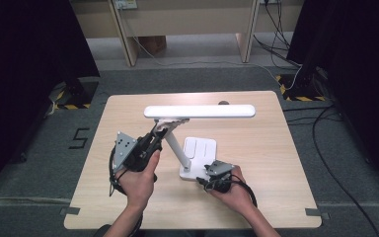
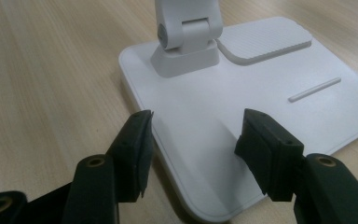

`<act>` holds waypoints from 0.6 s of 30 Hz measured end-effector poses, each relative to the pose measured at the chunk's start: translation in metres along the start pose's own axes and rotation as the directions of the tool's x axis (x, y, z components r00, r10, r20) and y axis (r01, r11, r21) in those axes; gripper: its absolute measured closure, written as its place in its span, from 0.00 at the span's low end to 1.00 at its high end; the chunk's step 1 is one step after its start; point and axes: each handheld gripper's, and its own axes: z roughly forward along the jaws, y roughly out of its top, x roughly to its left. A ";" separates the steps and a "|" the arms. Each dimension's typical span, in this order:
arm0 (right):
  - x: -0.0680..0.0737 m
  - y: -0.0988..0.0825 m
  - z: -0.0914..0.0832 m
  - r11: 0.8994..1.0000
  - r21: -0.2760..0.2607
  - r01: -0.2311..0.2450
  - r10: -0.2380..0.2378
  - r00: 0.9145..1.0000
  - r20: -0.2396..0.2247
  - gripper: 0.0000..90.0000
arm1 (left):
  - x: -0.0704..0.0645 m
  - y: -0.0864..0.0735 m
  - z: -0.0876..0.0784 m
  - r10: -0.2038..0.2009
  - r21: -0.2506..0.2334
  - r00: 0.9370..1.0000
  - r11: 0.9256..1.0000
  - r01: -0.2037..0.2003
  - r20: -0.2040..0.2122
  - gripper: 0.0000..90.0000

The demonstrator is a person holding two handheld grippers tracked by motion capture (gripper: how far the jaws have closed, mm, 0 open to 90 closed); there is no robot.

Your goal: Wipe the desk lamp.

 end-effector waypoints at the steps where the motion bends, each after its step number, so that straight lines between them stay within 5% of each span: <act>1: 0.000 0.000 0.000 1.000 0.002 0.000 0.000 1.000 0.001 0.50 | 0.000 0.000 -0.001 0.007 -0.001 1.000 1.000 -0.007 -0.004 0.91; 6: 0.000 0.000 0.000 1.000 0.000 0.000 0.000 1.000 -0.001 0.50 | -0.001 -0.004 -0.002 0.045 -0.006 0.999 0.999 -0.045 -0.026 0.91; 18: 0.000 0.000 0.000 1.000 0.001 0.002 -0.002 1.000 0.001 0.50 | 0.004 -0.015 -0.004 0.056 0.004 0.997 0.998 -0.056 -0.053 0.91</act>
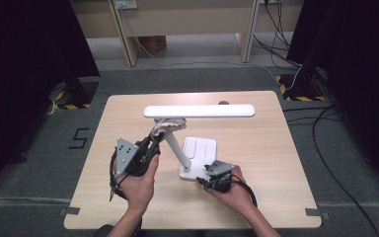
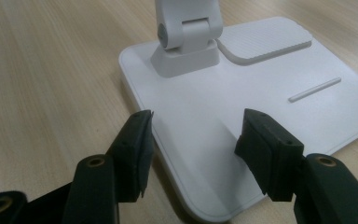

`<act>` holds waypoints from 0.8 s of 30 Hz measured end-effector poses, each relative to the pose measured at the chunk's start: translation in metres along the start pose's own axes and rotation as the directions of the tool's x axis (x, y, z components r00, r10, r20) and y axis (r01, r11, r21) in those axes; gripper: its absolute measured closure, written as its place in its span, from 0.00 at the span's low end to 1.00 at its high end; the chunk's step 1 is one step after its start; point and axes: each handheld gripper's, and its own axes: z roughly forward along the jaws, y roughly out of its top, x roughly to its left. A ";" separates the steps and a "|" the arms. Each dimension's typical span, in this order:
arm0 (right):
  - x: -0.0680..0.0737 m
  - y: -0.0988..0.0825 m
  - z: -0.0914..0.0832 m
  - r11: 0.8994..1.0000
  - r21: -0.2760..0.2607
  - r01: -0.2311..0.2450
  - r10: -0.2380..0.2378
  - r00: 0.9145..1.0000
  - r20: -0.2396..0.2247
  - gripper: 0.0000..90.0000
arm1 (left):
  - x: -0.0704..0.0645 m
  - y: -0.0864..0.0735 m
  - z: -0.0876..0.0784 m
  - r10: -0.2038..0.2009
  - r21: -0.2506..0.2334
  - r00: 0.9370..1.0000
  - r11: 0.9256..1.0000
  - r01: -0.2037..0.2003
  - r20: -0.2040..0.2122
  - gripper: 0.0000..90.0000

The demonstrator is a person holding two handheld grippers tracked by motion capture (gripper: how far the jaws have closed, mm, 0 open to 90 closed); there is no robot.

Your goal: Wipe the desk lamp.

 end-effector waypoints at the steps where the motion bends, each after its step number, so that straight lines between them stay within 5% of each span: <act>1: 0.000 0.000 0.000 1.000 0.001 -0.002 0.002 1.000 0.000 0.50 | 0.000 -0.001 0.000 -0.003 0.001 1.000 1.000 0.003 -0.001 0.91; 24: 0.001 0.000 0.000 1.000 0.001 0.000 0.000 1.000 -0.002 0.50 | 0.000 -0.017 0.002 -0.025 0.042 1.000 0.999 0.025 0.000 0.91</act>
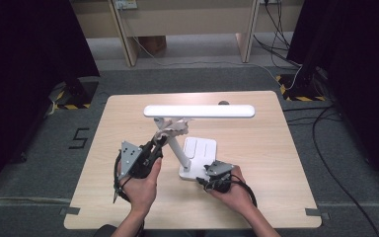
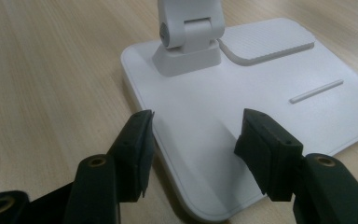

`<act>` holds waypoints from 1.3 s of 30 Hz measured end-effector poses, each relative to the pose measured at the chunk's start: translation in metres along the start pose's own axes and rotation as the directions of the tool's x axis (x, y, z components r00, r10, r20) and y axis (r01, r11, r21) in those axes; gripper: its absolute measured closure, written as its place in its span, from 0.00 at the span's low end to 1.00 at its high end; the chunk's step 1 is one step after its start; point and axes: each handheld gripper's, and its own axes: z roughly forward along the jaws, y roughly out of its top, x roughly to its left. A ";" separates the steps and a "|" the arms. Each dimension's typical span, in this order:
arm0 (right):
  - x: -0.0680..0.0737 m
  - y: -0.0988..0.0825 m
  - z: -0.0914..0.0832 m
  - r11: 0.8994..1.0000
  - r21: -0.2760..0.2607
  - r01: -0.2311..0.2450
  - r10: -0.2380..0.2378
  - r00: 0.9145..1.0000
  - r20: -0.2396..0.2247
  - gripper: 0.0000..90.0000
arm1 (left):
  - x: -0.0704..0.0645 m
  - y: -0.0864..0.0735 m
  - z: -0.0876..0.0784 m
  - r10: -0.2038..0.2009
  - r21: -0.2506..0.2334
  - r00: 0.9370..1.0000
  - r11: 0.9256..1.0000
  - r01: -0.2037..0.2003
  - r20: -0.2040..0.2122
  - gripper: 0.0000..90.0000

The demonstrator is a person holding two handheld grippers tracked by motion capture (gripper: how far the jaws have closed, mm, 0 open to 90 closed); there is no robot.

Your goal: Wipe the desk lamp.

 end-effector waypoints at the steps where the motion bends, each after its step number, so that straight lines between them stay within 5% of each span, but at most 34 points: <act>1: 0.000 0.000 0.000 1.000 0.000 0.000 0.000 1.000 0.000 0.50 | 0.000 -0.001 0.000 -0.001 0.003 1.000 1.000 0.001 0.000 0.91; 39: 0.000 0.000 0.000 1.000 -0.001 0.010 -0.010 1.000 0.002 0.51 | -0.002 -0.033 0.007 -0.020 0.077 1.000 0.997 0.020 0.001 0.91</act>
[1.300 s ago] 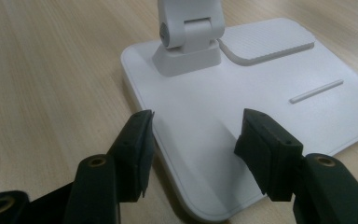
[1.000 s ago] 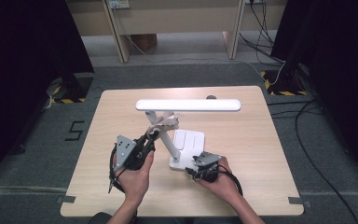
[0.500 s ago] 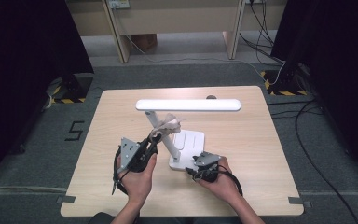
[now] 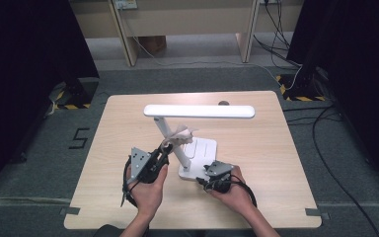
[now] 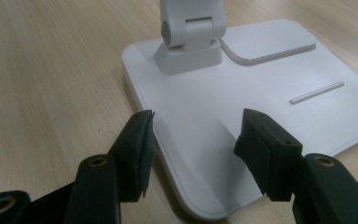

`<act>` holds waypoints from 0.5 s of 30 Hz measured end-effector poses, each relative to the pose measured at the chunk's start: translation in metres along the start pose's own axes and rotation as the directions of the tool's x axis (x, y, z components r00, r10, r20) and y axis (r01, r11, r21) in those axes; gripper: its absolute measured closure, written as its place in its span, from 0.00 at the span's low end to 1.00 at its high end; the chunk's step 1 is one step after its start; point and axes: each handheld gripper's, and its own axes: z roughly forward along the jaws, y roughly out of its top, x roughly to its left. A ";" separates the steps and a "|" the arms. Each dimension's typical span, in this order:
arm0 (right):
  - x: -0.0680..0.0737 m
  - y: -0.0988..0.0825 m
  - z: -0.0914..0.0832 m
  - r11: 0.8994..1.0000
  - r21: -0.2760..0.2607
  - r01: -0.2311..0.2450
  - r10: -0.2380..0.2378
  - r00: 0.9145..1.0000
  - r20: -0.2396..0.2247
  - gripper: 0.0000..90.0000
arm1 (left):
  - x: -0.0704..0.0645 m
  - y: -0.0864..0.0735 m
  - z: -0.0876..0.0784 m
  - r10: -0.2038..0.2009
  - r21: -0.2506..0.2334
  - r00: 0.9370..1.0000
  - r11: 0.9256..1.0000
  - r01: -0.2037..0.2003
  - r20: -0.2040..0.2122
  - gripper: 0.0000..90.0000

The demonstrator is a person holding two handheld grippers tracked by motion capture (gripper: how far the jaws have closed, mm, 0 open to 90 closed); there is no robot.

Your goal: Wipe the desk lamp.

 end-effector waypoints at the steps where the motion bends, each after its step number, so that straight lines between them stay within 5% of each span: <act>1: 0.000 0.000 0.000 1.000 0.000 0.000 0.000 1.000 0.000 0.51 | 0.000 0.000 0.000 0.000 0.001 1.000 1.000 0.000 0.001 0.91; 15: 0.000 0.000 0.000 1.000 0.002 0.002 -0.002 1.000 0.000 0.51 | 0.000 -0.011 0.004 -0.001 0.031 1.000 1.000 0.001 0.000 0.91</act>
